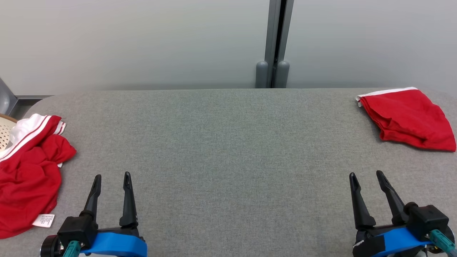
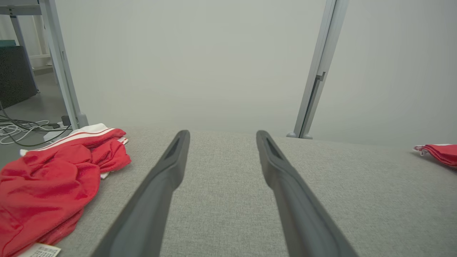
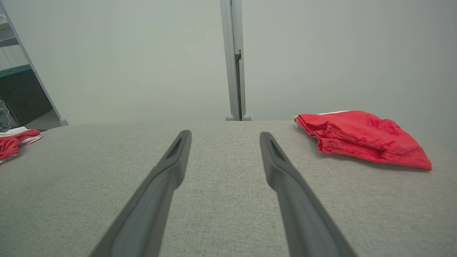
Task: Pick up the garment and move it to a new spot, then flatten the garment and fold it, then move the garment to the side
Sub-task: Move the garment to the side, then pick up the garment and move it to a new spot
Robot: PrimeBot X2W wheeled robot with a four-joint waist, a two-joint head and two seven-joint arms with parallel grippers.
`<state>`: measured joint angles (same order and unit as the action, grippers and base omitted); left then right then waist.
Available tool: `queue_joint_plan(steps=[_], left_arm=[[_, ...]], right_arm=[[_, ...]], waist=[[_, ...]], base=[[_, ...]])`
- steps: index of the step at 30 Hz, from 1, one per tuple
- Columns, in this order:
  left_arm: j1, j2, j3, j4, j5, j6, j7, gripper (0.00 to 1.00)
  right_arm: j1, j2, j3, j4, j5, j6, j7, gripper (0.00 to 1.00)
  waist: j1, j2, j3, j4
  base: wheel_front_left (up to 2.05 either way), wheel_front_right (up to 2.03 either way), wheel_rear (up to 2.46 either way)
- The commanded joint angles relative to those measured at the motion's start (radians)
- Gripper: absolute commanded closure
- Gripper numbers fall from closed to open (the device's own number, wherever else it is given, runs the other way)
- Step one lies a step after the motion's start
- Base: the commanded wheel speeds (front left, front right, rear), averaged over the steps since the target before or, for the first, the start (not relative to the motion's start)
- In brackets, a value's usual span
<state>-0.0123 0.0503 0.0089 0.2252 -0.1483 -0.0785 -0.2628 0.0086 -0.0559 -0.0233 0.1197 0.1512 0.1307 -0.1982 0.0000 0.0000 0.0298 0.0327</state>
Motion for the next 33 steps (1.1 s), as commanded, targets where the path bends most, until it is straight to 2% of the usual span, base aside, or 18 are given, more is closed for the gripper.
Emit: queue_joint_plan(steps=[1,16,23,33], left_arm=[[-0.004,0.000,0.001,0.002,0.005,0.005,-0.003,0.00],[-0.005,0.000,0.018,0.006,0.016,0.008,-0.003,0.00],[-0.018,0.004,0.038,0.013,0.027,0.004,-0.003,0.00],[-0.008,0.008,0.069,0.010,0.035,0.010,-0.003,0.00]], right_arm=[[0.016,0.004,-0.002,-0.006,-0.007,0.000,0.002,0.00],[0.024,0.006,0.011,0.001,0.005,0.000,0.007,0.00],[0.021,0.006,0.024,0.017,0.019,0.000,-0.003,0.00],[0.011,0.006,0.035,0.041,0.027,0.000,-0.015,0.00]], waist=[[0.0000,0.0000,-0.001,0.000],[0.0000,0.0000,-0.006,0.030],[0.0000,0.0000,0.000,0.094],[0.0000,0.0000,0.006,0.228]], base=[[0.00,0.00,0.00],[0.00,0.00,0.00],[0.00,0.00,0.00],[0.00,0.00,0.00]])
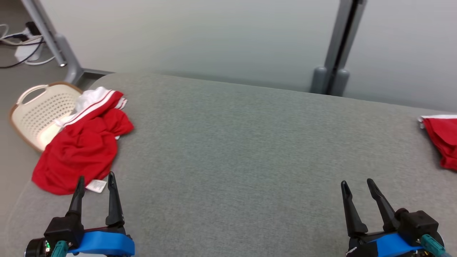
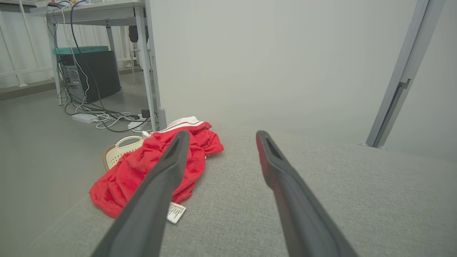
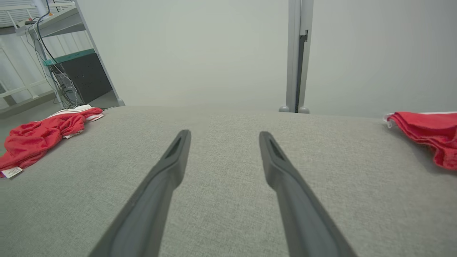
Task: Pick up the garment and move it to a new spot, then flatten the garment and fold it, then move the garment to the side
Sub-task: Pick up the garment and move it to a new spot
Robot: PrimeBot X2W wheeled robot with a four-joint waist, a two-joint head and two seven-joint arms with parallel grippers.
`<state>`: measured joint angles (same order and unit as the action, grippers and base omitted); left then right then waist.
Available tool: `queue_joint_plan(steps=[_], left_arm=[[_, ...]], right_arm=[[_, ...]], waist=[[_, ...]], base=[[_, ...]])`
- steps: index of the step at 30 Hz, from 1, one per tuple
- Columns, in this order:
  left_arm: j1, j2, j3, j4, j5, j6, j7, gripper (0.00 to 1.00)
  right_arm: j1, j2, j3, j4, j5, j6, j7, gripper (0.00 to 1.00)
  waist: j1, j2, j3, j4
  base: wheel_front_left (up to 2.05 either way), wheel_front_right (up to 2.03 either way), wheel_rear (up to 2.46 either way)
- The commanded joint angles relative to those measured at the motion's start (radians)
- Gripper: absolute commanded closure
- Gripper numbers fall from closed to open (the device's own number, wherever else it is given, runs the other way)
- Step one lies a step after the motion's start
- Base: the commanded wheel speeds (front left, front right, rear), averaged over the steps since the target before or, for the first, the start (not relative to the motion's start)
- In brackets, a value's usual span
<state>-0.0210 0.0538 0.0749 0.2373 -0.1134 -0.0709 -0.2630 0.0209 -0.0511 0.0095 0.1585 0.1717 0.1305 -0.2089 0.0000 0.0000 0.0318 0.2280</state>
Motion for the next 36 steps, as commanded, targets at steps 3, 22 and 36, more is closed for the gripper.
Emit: queue_joint_plan(steps=[3,22,36], left_arm=[[-0.003,0.006,0.009,-0.003,0.003,0.003,-0.003,0.00],[0.010,0.008,0.058,-0.020,-0.001,0.003,-0.003,0.00],[-0.105,0.036,0.077,0.013,-0.010,-0.008,-0.003,0.00]], right_arm=[[-0.010,0.001,0.002,0.007,0.007,0.001,-0.007,0.00],[-0.029,0.001,0.007,0.026,-0.005,0.000,-0.020,0.00],[-0.069,0.000,-0.004,-0.017,-0.049,0.001,0.006,0.00]], waist=[[0.0000,0.0000,0.008,0.076],[0.0000,0.0000,0.033,0.231],[0.0000,0.0000,0.091,0.182]], base=[[0.00,0.00,0.00],[0.00,0.00,0.00],[0.00,0.00,0.00]])
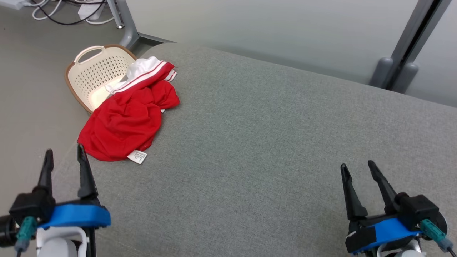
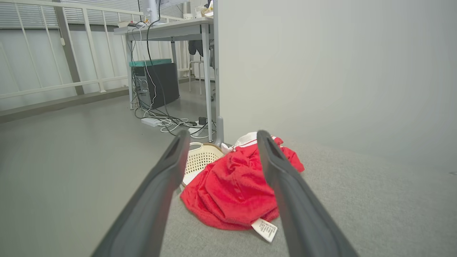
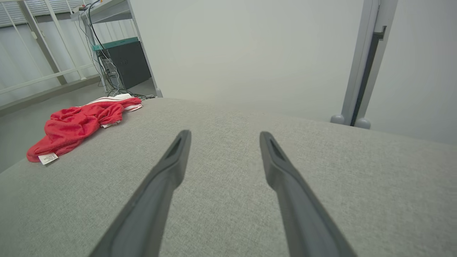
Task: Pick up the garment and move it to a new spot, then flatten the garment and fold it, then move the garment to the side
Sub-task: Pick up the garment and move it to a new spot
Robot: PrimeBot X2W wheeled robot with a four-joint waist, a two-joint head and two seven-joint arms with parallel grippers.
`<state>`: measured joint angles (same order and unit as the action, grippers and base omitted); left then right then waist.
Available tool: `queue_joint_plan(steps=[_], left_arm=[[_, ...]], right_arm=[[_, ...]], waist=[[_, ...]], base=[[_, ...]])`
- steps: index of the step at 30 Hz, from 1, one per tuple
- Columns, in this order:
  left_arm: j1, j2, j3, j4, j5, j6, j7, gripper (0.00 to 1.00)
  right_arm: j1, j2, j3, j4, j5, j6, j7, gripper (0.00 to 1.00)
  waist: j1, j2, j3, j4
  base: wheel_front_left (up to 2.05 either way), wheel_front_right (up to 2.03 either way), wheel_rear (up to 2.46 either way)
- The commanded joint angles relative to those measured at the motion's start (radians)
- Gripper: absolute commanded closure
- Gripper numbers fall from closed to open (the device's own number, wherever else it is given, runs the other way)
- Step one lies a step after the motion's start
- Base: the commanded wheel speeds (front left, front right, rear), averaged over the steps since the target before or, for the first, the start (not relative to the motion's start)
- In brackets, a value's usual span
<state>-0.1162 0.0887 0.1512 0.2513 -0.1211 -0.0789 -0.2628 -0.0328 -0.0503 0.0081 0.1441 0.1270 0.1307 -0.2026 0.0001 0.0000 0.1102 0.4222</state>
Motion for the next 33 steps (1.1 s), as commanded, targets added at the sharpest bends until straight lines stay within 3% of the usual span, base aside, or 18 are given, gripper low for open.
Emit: queue_joint_plan(steps=[1,10,17,25,33], left_arm=[[-0.038,0.006,0.008,0.007,-0.006,-0.002,-0.003,0.00],[-0.335,0.062,0.102,0.120,-0.058,-0.004,-0.003,0.00],[-0.534,0.139,0.165,0.258,-0.070,-0.019,-0.003,0.00],[-0.721,0.239,0.172,0.553,-0.072,-0.036,-0.003,0.00],[-0.855,0.289,0.126,0.862,-0.087,-0.047,0.120,0.00]], right_arm=[[-0.021,0.000,-0.004,-0.014,-0.014,0.000,0.004,0.00],[-0.110,-0.023,-0.007,-0.162,-0.075,0.000,0.068,0.00],[-0.159,-0.033,-0.005,-0.297,-0.120,0.000,0.123,0.00],[-0.167,-0.047,-0.025,-0.425,-0.149,0.000,0.180,0.00],[-0.147,-0.053,-0.037,-0.504,-0.166,0.000,0.219,0.00]], waist=[[-0.0001,0.0000,0.025,-0.020],[-0.0001,0.0000,0.197,-0.127],[-0.0001,0.0000,0.329,-0.210],[-0.0001,0.0000,0.436,-0.252],[-0.0001,0.0000,0.489,-0.250]], base=[[0.00,0.00,0.00],[0.00,0.00,0.00],[0.00,0.00,0.00],[0.00,0.00,0.00],[0.00,0.00,0.00]])
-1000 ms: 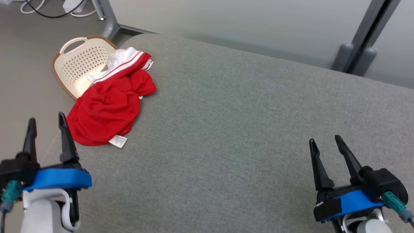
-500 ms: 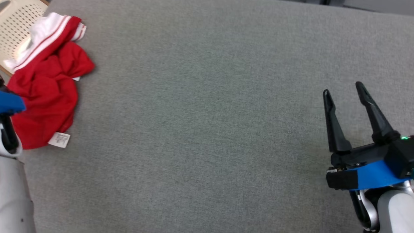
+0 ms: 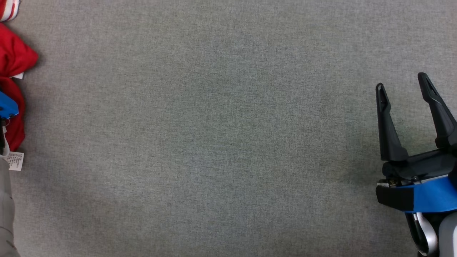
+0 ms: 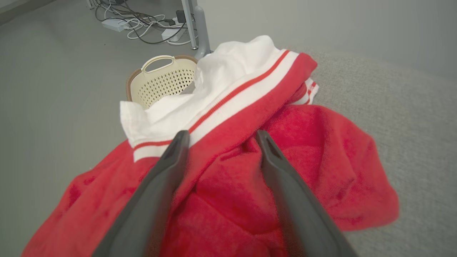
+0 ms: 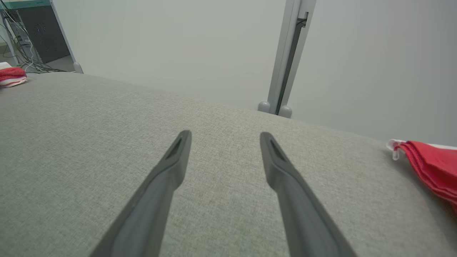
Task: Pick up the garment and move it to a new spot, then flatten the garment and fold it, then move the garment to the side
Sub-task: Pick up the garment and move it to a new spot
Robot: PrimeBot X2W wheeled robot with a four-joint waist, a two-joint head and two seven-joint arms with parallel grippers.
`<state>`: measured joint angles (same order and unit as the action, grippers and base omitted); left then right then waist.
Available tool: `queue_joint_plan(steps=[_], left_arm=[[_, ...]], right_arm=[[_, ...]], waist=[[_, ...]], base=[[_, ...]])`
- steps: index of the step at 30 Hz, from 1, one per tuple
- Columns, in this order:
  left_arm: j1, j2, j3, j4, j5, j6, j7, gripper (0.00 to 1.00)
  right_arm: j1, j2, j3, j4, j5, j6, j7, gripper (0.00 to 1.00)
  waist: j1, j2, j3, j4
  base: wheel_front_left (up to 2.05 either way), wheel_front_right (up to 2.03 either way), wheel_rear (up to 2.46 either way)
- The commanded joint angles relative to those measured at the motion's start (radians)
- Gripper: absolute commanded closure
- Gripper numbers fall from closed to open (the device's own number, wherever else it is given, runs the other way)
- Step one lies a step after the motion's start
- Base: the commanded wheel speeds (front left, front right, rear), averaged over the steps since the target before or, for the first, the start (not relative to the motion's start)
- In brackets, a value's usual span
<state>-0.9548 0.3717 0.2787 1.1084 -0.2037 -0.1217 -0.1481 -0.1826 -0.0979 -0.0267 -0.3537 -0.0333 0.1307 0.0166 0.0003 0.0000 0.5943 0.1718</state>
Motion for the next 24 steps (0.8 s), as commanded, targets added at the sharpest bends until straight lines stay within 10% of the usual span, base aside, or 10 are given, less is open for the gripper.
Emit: queue_joint_plan(steps=[1,12,13,15,24], left_arm=[[-0.030,0.010,-0.009,0.027,-0.005,-0.005,0.021,0.00],[-0.078,0.012,-0.059,0.170,-0.082,-0.008,0.363,0.00],[-0.076,0.011,-0.063,0.171,-0.092,-0.008,0.383,0.08],[-0.071,0.014,-0.069,0.174,-0.109,-0.009,0.411,1.00],[-0.053,0.033,-0.102,0.099,-0.152,-0.009,0.288,1.00]], right_arm=[[0.004,-0.007,-0.004,-0.010,-0.006,0.000,0.003,0.00],[0.005,-0.014,0.011,-0.014,-0.004,0.000,0.017,0.00],[0.005,-0.013,0.013,-0.014,-0.003,0.000,0.017,0.00],[0.005,-0.009,0.018,-0.012,-0.002,0.000,0.016,0.00],[0.005,0.006,0.029,0.013,0.010,0.000,-0.010,0.00]], waist=[[-0.0003,0.0000,0.008,0.002],[-0.0003,0.0000,-0.006,0.008],[-0.0003,0.0000,-0.008,0.006],[-0.0003,0.0000,-0.011,0.002],[-0.0003,0.0000,-0.055,-0.031]], base=[[0.00,0.00,0.00],[0.00,0.00,0.00],[0.00,0.00,0.00],[0.00,0.00,0.00],[0.00,0.00,0.00]])
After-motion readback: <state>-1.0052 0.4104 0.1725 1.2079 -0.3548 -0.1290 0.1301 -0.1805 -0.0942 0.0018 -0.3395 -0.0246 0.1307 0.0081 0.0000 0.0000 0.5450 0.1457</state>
